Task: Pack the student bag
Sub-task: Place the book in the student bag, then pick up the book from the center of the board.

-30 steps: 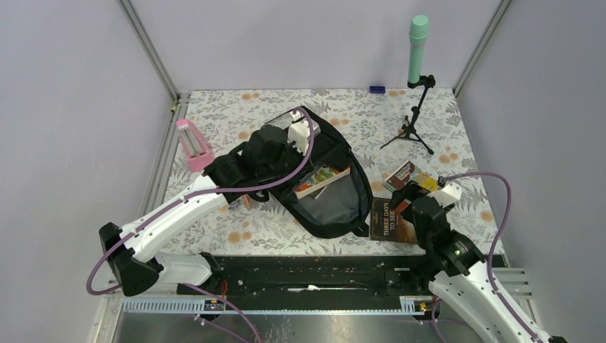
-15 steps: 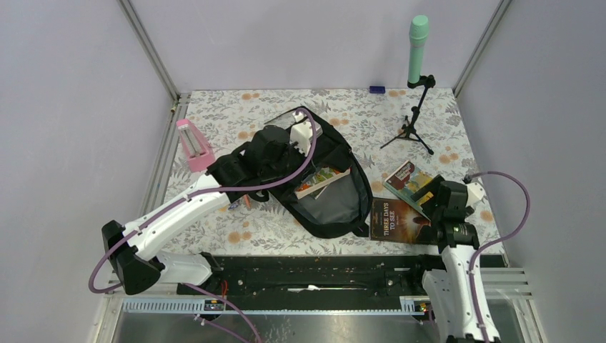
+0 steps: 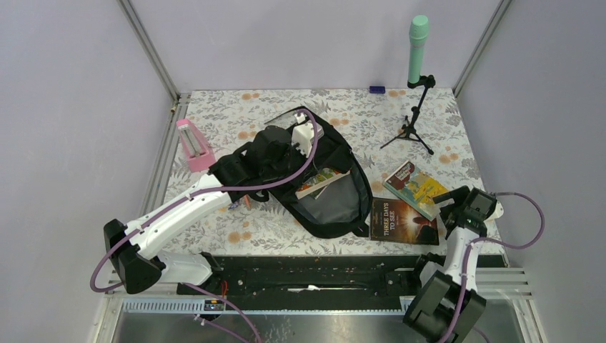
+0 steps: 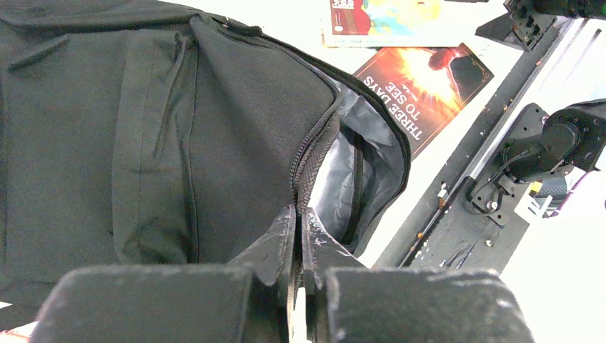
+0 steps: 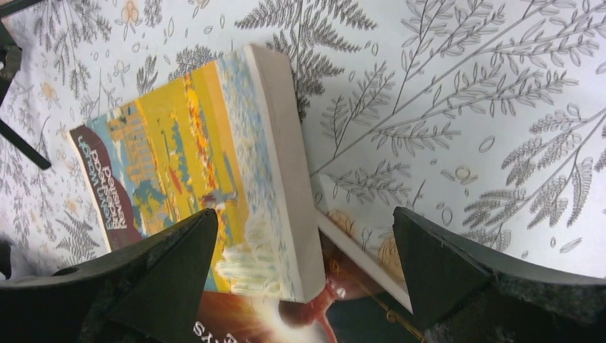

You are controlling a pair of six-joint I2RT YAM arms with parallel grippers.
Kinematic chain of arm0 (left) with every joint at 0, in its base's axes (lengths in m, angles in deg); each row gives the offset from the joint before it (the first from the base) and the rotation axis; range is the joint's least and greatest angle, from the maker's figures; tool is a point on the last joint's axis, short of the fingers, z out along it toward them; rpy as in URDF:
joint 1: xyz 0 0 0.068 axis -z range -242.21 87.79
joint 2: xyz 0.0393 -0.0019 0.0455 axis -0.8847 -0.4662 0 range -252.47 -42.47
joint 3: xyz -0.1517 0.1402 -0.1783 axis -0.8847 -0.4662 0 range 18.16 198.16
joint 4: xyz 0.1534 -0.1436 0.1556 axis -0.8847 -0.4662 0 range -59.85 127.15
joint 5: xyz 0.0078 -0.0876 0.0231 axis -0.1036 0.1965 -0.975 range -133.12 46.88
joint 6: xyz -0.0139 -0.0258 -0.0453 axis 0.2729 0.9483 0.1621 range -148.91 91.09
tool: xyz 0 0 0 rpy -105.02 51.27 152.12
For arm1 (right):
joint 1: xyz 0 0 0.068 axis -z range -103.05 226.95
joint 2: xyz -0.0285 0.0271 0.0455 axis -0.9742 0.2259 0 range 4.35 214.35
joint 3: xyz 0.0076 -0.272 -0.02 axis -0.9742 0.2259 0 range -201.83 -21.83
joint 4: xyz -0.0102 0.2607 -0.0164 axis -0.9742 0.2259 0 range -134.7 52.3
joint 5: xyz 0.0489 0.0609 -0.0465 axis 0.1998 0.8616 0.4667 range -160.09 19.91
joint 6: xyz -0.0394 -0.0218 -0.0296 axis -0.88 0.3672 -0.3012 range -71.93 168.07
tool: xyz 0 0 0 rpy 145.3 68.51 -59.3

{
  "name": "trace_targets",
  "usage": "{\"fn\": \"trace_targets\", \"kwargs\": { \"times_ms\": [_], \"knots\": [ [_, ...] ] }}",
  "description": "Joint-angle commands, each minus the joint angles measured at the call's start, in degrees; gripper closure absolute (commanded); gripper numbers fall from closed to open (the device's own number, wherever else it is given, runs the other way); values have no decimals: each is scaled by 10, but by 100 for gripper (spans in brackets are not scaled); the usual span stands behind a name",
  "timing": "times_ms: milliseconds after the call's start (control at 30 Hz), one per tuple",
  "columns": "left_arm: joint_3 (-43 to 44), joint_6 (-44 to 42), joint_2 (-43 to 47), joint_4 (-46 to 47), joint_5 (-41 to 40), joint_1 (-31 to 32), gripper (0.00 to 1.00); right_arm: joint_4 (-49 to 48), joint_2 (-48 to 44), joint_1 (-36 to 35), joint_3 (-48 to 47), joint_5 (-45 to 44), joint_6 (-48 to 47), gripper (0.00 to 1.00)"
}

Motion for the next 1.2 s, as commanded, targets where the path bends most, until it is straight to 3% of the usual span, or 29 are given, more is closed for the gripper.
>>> {"fn": "trace_targets", "kwargs": {
  "times_ms": [0, 200, 400, 967, 1067, 1167],
  "knots": [
    [3, 8, 22, 45, 25, -2, 100, -81, 54, 49, 2, 86, -28, 0],
    [5, 8, 23, 44, 26, -4, 100, -147, 125, 69, 5, 169, -29, 0],
    [6, 8, 26, 42, 28, -8, 100, -186, 159, 69, 13, 173, -22, 0],
    [7, 5, 37, 40, 25, -14, 100, -232, 240, 69, 17, 216, 45, 13],
    [7, 6, 38, 41, 26, -15, 100, -232, 248, 69, 15, 227, 50, 21],
    [7, 5, 39, 41, 26, -16, 100, -239, 256, 69, 13, 241, 53, 37]
  ]
}}
